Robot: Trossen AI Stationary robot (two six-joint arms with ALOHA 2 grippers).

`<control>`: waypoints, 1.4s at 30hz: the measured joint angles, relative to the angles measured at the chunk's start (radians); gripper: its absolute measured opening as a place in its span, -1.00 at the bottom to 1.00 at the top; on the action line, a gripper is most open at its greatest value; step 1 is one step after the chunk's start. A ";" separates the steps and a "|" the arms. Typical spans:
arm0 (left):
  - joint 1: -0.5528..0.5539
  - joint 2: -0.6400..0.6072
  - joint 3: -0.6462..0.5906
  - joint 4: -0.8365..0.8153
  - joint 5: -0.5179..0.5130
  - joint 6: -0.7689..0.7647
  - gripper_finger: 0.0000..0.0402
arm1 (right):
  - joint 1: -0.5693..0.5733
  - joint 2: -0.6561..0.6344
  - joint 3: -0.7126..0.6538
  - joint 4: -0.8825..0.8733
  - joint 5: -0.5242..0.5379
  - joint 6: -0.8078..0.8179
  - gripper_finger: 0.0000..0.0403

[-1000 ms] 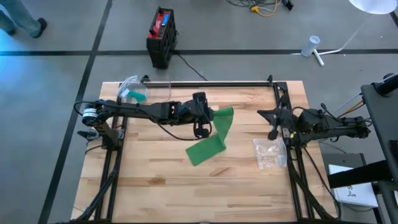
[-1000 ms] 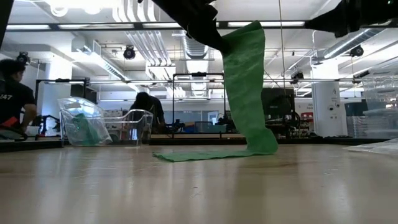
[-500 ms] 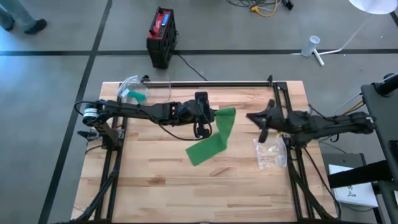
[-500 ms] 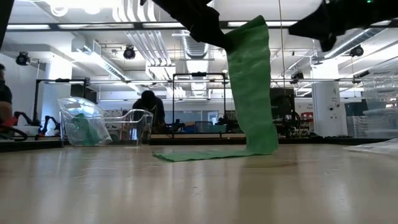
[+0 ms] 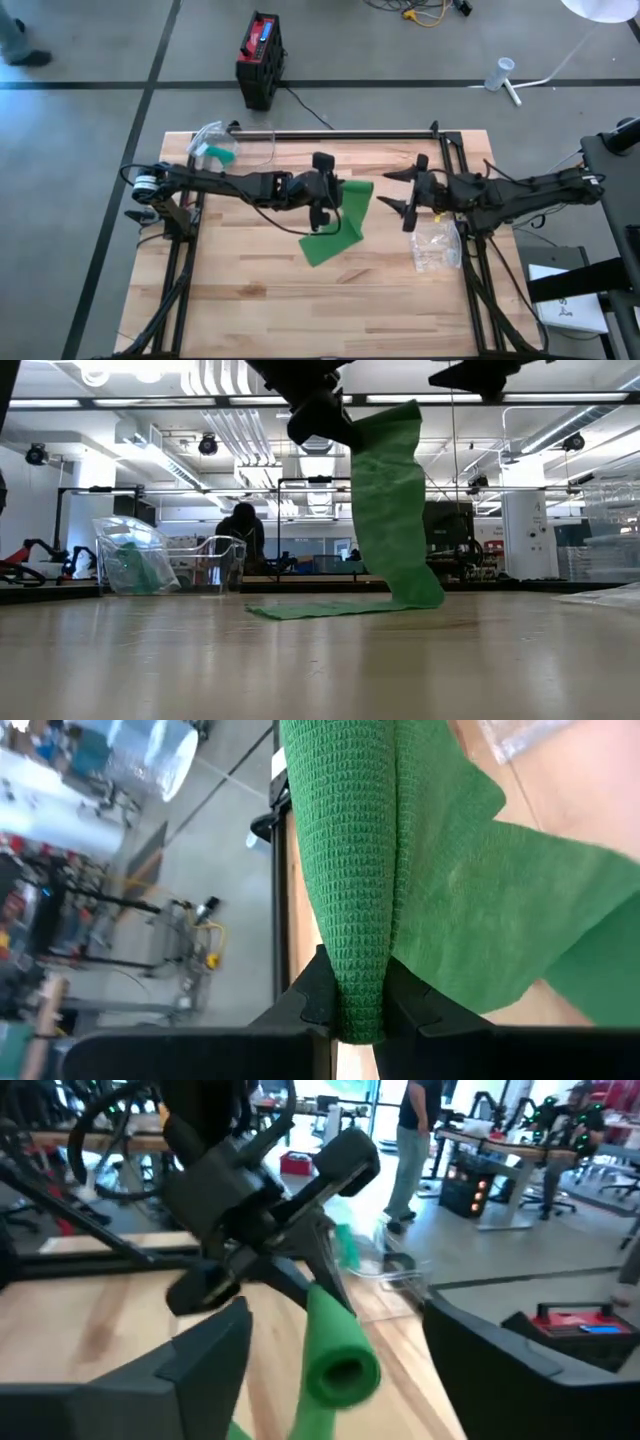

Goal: Roll bandage
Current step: Roll the green bandage

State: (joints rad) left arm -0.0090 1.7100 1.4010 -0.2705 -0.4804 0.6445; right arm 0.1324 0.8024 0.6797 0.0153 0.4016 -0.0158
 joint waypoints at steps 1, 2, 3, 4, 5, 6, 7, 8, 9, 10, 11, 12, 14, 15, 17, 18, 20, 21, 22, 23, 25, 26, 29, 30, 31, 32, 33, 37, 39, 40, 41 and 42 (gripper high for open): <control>-0.007 0.000 0.002 -0.001 -0.009 0.024 -0.89 | 0.013 0.009 0.002 0.014 0.002 0.002 0.46; -0.014 0.000 0.004 -0.001 -0.016 0.046 -0.89 | 0.026 0.021 0.002 0.031 0.002 0.001 0.48; -0.020 -0.002 0.005 0.000 -0.022 0.065 -0.89 | 0.039 0.036 0.002 0.054 0.006 0.001 0.49; -0.026 -0.004 0.005 0.000 -0.030 0.080 -0.89 | 0.050 0.054 0.002 0.082 0.017 0.000 0.49; -0.031 -0.005 0.005 0.000 -0.040 0.095 -0.89 | 0.058 0.074 0.002 0.100 0.031 -0.003 0.49; -0.035 -0.005 0.005 0.000 -0.056 0.106 -0.89 | 0.066 0.093 0.002 0.112 0.045 -0.003 0.48; -0.037 -0.005 0.005 -0.003 -0.065 0.116 -0.89 | 0.071 0.111 0.002 0.127 0.053 -0.003 0.46; -0.038 -0.005 0.005 -0.008 -0.072 0.119 -0.89 | 0.077 0.130 0.002 0.141 0.060 -0.001 0.45; -0.038 -0.007 0.005 -0.012 -0.076 0.121 -0.89 | 0.080 0.149 0.002 0.153 0.080 0.005 0.43; -0.037 -0.007 0.005 -0.011 -0.078 0.122 -0.89 | 0.081 0.165 0.002 0.163 0.107 0.020 0.41; -0.036 -0.010 0.005 -0.012 -0.078 0.124 -0.89 | 0.081 0.177 0.002 0.160 0.137 0.031 0.39; -0.036 -0.013 0.005 -0.013 -0.079 0.129 -0.89 | 0.079 0.188 0.002 0.155 0.165 0.043 0.37; -0.036 -0.017 0.005 -0.009 -0.079 0.132 -0.89 | 0.078 0.204 0.002 0.160 0.181 0.062 0.33; -0.036 -0.020 0.005 -0.007 -0.079 0.132 -0.89 | 0.078 0.209 0.002 0.159 0.181 0.075 0.31; -0.036 -0.025 0.005 -0.008 -0.069 0.134 -0.89 | 0.079 0.220 0.002 0.169 0.181 0.096 0.28; -0.036 -0.029 0.005 -0.008 -0.056 0.133 -0.89 | 0.078 0.222 0.002 0.169 0.192 0.104 0.26; -0.038 -0.034 0.004 -0.001 -0.031 0.132 -0.89 | 0.076 0.226 0.002 0.169 0.213 0.110 0.22; -0.039 -0.036 0.004 0.006 -0.024 0.130 -0.88 | 0.076 0.227 0.002 0.170 0.216 0.112 0.19; -0.041 -0.037 0.004 0.016 -0.023 0.130 -0.88 | 0.077 0.227 0.002 0.170 0.215 0.114 0.17; -0.042 -0.037 0.004 0.024 -0.019 0.130 -0.88 | 0.077 0.227 0.002 0.170 0.213 0.124 0.14; -0.045 -0.037 0.003 0.043 -0.007 0.129 -0.88 | 0.077 0.227 0.002 0.171 0.211 0.142 0.09; -0.046 -0.037 0.003 0.045 0.002 0.127 -0.88 | 0.077 0.225 0.002 0.175 0.210 0.154 0.06; -0.046 -0.037 0.003 0.052 0.038 0.117 -0.88 | 0.077 0.213 0.001 0.210 0.198 0.186 -0.05; -0.047 -0.037 0.003 0.051 0.040 0.113 -0.87 | 0.077 0.206 0.001 0.213 0.191 0.193 -0.09; -0.047 -0.037 0.003 0.051 0.042 0.110 -0.87 | 0.077 0.200 0.001 0.213 0.188 0.206 -0.13; -0.047 -0.037 0.003 0.051 0.043 0.104 -0.87 | 0.077 0.197 0.001 0.212 0.185 0.217 -0.19; -0.047 -0.037 0.003 0.050 0.045 0.099 -0.87 | 0.077 0.193 0.001 0.201 0.180 0.228 -0.24; -0.052 -0.045 0.003 0.042 0.049 0.078 -0.85 | 0.077 0.183 0.001 0.164 0.141 0.235 -0.56; -0.057 -0.054 0.003 0.039 0.049 0.061 -0.84 | 0.076 0.179 0.002 0.158 0.117 0.226 -0.74; -0.060 -0.059 0.003 0.037 0.049 0.051 -0.84 | 0.076 0.178 0.003 0.158 0.109 0.213 -0.83; -0.063 -0.067 0.004 0.025 0.051 0.038 -0.84 | 0.076 0.177 0.008 0.153 0.098 0.191 -0.89; -0.066 -0.073 0.006 0.011 0.052 0.025 -0.84 | 0.076 0.178 0.017 0.146 0.088 0.166 -0.92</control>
State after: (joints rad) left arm -0.0751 1.6374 1.4071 -0.2596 -0.4282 0.6699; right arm 0.2089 0.9807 0.6970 0.1616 0.4899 0.1502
